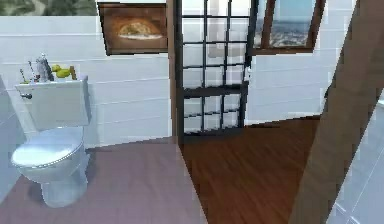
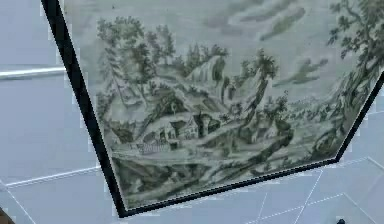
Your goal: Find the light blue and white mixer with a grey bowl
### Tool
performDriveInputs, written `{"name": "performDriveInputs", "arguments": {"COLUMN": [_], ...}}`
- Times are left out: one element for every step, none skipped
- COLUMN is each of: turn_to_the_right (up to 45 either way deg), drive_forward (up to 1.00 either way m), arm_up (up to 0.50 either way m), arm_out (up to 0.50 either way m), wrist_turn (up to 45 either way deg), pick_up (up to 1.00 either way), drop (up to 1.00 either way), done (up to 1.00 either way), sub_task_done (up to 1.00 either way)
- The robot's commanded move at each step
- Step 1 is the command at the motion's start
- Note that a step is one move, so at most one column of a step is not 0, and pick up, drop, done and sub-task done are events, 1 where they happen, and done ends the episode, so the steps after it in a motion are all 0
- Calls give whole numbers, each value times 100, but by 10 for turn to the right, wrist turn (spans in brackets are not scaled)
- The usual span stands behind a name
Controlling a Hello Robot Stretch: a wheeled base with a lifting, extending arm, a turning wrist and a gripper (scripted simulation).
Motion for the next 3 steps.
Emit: {"name": "performDriveInputs", "arguments": {"turn_to_the_right": [-450,-450,-150], "drive_forward": [0,0,0], "arm_up": [0,0,0], "arm_out": [0,0,0], "wrist_turn": [0,0,0], "pick_up": [0,0,0], "drop": [0,0,0], "done": [0,0,0], "sub_task_done": [0,0,0]}}
